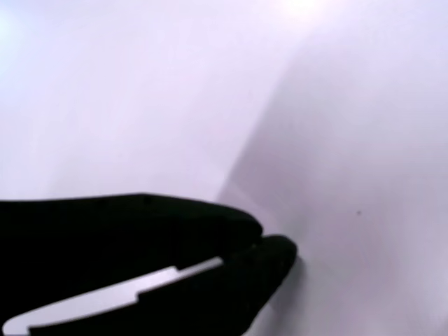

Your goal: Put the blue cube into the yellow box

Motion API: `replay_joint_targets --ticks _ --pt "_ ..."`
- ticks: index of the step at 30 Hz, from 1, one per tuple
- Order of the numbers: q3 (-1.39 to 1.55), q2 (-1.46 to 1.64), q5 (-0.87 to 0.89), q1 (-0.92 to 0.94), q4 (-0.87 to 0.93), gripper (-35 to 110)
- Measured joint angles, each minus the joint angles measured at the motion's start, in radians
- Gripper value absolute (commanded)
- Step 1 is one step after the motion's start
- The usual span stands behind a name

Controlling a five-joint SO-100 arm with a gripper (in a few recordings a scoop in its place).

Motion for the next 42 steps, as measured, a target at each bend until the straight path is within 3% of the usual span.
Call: replay_joint_targets --ticks 3,7,11,15,19,25,33,42 --pt "0.0 -0.003 0.006 -0.015 -0.021 14" --pt "-0.02 -0.186 0.089 -0.015 -0.198 27" --pt "-0.144 -0.405 0.193 -0.031 -0.379 29" --pt "-0.357 -0.637 0.302 -0.067 -0.43 29" --pt "-0.634 -0.882 0.446 -0.069 -0.393 28" --pt "-1.058 -1.203 0.657 -0.084 -0.308 49" --pt "-1.532 -1.585 1.063 -0.101 -0.173 54" --pt "-1.896 -1.93 1.342 -0.209 -0.018 60"
